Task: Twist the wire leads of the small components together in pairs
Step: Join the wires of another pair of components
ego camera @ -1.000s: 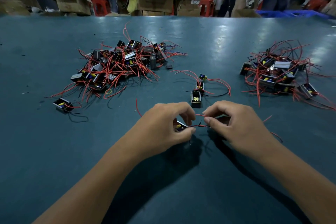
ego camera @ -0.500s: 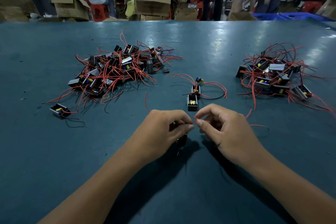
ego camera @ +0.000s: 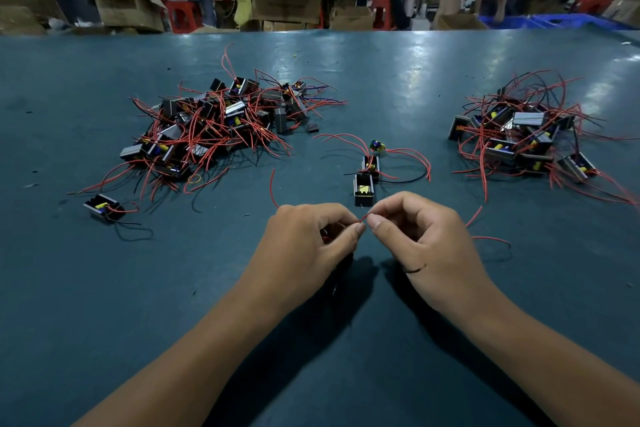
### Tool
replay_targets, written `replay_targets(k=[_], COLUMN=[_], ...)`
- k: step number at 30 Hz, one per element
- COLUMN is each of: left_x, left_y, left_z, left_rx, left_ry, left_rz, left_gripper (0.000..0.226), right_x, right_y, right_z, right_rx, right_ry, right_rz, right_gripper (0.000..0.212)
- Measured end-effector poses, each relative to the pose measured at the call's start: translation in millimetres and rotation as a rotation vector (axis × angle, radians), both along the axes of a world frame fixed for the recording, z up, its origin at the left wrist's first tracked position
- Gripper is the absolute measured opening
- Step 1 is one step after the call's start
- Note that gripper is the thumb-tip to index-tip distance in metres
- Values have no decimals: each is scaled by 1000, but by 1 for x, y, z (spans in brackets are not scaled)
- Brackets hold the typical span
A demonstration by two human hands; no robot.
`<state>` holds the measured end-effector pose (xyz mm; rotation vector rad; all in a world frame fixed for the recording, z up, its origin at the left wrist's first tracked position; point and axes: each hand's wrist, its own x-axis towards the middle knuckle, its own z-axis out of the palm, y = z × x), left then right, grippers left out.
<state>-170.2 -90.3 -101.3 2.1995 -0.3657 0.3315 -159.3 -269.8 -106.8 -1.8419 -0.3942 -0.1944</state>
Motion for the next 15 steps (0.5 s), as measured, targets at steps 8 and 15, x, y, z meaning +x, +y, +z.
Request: replay_targets(k=[8, 15], left_x=[-1, -4], left_y=[-5, -1], left_z=[-1, 9], left_rx=[-18, -57], left_ry=[-18, -19], left_rz=[17, -12], left_gripper=[14, 5], right_x=[-1, 0], right_y=[4, 5], right_z=[3, 2], right_rx=[69, 70], right_ry=[33, 41], right_rz=[-11, 8], right_gripper=[8, 8])
